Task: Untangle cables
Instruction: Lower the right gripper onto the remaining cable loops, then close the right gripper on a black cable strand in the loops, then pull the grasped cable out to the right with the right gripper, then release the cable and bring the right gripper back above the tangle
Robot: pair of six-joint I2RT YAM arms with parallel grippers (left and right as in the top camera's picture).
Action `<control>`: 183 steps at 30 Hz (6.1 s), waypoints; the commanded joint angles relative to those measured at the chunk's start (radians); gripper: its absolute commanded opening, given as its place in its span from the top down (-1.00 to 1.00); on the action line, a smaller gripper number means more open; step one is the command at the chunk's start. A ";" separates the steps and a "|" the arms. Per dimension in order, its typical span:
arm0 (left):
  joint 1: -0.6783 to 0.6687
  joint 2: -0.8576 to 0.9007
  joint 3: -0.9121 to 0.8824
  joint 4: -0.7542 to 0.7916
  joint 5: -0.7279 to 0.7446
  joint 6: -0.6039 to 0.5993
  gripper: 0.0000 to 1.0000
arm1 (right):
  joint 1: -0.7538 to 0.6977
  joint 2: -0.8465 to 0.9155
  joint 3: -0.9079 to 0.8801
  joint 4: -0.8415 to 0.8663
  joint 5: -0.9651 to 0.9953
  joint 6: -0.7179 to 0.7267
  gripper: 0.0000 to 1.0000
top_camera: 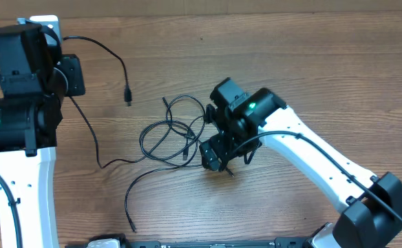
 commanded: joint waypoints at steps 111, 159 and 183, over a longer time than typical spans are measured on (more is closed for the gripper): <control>0.003 0.135 -0.045 0.049 0.184 -0.032 0.91 | -0.553 0.000 0.856 -0.007 0.549 0.390 0.93; 0.002 0.135 -0.045 0.040 0.187 -0.052 0.91 | -1.340 0.241 1.023 0.051 0.482 0.257 0.93; -0.099 0.135 -0.045 0.037 0.220 -0.140 0.92 | -1.249 0.562 1.023 0.295 0.510 0.076 0.92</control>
